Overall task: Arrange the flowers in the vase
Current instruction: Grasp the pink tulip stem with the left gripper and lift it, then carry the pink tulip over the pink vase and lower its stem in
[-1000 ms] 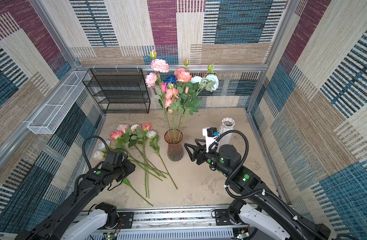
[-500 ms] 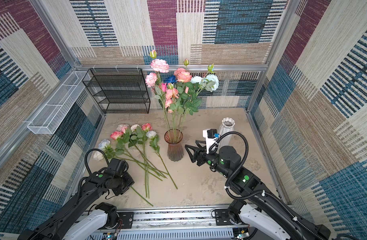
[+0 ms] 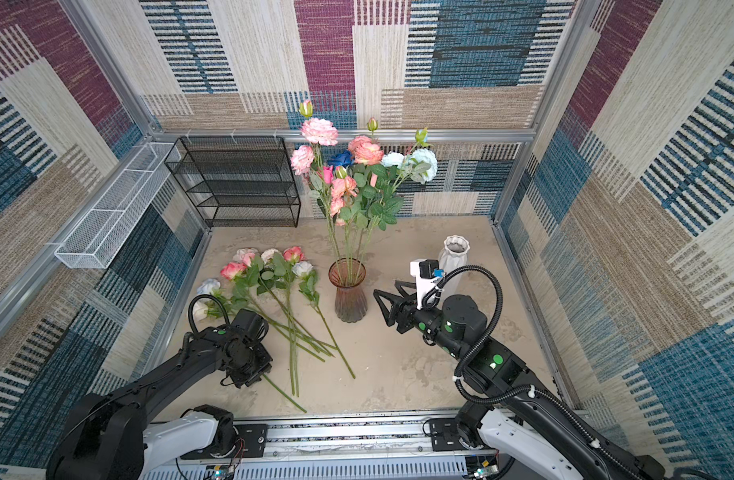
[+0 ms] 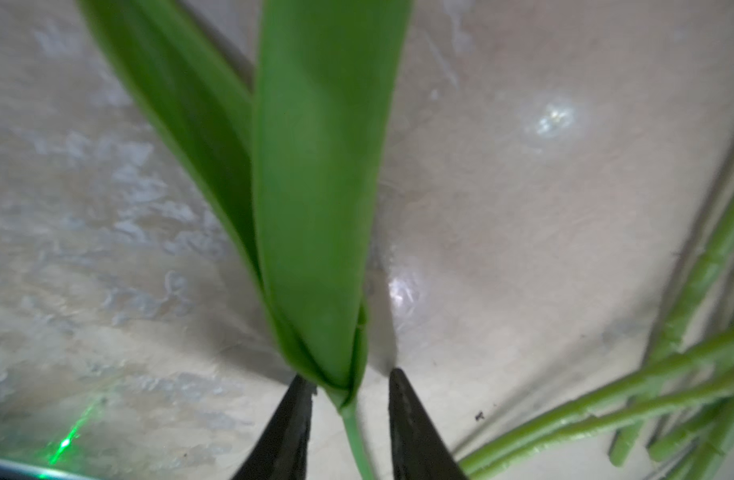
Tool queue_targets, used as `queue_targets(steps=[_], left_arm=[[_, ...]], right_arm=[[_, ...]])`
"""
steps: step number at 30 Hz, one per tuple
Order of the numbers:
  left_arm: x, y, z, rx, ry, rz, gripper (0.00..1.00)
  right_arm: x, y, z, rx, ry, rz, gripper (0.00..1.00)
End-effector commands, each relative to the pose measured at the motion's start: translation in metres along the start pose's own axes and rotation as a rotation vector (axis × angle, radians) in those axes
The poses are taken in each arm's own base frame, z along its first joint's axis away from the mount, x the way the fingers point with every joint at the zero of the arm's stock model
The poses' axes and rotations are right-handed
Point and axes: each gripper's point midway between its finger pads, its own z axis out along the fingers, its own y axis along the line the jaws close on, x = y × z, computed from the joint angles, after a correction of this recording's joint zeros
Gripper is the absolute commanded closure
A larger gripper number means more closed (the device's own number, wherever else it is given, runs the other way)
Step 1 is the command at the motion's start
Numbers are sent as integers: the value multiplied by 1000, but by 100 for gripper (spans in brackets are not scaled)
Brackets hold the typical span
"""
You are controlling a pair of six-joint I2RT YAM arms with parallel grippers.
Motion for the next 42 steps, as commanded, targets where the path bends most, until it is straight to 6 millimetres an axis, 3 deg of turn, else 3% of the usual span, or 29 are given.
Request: queue_targets(steps=[1,6,9,12,17,22,28,31,35,39,42], left_arm=[[-7,-7,7,7,-13,49,78],[-7,-15,4,30,2,72,96],[-13,-27,-13,88,-41,89,99],[-24,-40,-41,162,-127,110,99],[-48,-70,-110,327,-323,162,100],[-68,-101,-194,526,-544,204,100],[-78,-141,-300,797,-823,275,100],[-70,-167,-346,928,-961,350,100],[-43,-208,-391,1052,-1129,501,100],[-16,-247,-422,1148,-1238,621,100],[-2,-269,-435,1175,-1321,691,100]], right_arm=[[-1,-1,0,6,-7,-9,29],[-1,-2,0,14,-8,-10,29],[-1,-2,0,12,-10,-10,29],[-3,-1,0,10,-15,-10,29],[-6,-1,1,9,-20,-15,29],[-8,0,2,10,-24,-17,29],[-9,1,9,8,-21,-18,29],[-11,3,11,3,-22,-13,29],[-13,4,11,4,-23,-6,29],[-14,3,11,12,-22,1,29],[-14,2,10,16,-22,6,29]])
